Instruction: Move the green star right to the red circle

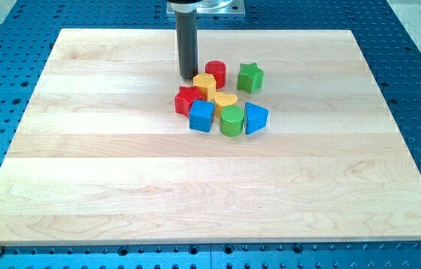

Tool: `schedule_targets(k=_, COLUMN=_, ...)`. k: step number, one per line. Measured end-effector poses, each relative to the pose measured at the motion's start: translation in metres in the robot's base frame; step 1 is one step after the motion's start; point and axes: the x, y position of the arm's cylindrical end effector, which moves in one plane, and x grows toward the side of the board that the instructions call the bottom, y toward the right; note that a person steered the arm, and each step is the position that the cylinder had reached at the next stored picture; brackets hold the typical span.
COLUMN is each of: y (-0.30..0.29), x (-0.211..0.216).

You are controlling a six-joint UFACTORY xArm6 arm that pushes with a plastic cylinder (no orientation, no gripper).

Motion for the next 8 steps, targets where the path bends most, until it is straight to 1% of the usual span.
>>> schedule_targets(k=2, y=0.05, x=0.004)
schedule_targets(k=3, y=0.052, x=0.003)
schedule_targets(k=4, y=0.053, x=-0.028)
schedule_targets(k=5, y=0.071, x=-0.052)
schedule_targets(k=6, y=0.11, x=-0.031)
schedule_targets(k=7, y=0.117, x=-0.029)
schedule_targets(k=8, y=0.117, x=-0.015)
